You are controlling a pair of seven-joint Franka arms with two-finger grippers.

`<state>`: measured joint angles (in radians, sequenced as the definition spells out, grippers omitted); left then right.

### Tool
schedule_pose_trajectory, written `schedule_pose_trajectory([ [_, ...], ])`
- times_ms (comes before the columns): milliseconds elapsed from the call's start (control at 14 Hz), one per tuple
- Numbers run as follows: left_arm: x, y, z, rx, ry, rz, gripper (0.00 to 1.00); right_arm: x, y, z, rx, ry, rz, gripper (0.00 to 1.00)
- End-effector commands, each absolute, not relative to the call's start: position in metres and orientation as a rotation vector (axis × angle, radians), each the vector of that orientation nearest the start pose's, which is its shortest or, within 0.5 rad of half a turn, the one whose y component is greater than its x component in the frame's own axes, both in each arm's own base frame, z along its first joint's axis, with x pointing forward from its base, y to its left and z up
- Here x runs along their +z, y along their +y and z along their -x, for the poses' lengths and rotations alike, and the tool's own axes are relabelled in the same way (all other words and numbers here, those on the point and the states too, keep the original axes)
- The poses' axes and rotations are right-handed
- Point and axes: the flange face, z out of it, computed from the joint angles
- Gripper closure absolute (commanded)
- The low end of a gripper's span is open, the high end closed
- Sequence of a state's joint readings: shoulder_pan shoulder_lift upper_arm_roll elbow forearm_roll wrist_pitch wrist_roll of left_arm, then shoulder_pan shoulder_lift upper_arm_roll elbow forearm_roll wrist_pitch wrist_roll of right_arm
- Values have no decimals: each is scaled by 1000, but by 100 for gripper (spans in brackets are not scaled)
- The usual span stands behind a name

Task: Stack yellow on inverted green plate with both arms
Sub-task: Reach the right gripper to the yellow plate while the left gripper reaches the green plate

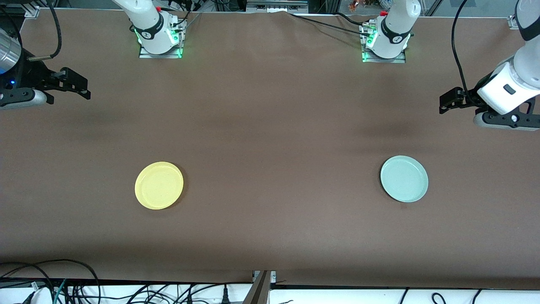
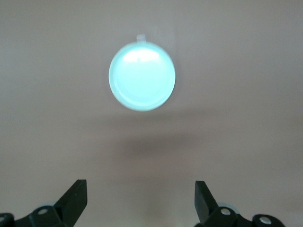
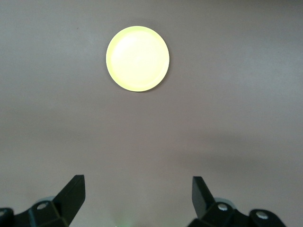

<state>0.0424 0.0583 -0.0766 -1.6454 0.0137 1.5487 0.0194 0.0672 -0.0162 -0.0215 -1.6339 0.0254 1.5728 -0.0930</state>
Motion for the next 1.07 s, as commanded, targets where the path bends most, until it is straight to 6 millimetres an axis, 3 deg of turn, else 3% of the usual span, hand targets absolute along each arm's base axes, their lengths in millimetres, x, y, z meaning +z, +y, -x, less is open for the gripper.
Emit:
schedule_pose_trajectory([
  [0, 498, 22, -582, 414, 4, 3133, 0, 605, 26, -548, 75, -233, 3107, 0],
  [214, 437, 36, -617, 343, 101, 3144, 0, 591, 25, -554, 104, -230, 3106, 0],
  [429, 374, 46, -645, 260, 323, 3166, 0, 547, 22, -579, 140, -217, 3112, 0],
  [714, 289, 61, -672, 132, 564, 3106, 0, 440, 20, -629, 175, -190, 3123, 0],
  [857, 254, 77, -677, 84, 615, 3080, 0, 379, 11, -652, 156, -179, 3126, 0],
  [1000, 217, 88, -679, 34, 665, 3069, 0, 330, 11, -666, 122, -176, 3129, 0],
])
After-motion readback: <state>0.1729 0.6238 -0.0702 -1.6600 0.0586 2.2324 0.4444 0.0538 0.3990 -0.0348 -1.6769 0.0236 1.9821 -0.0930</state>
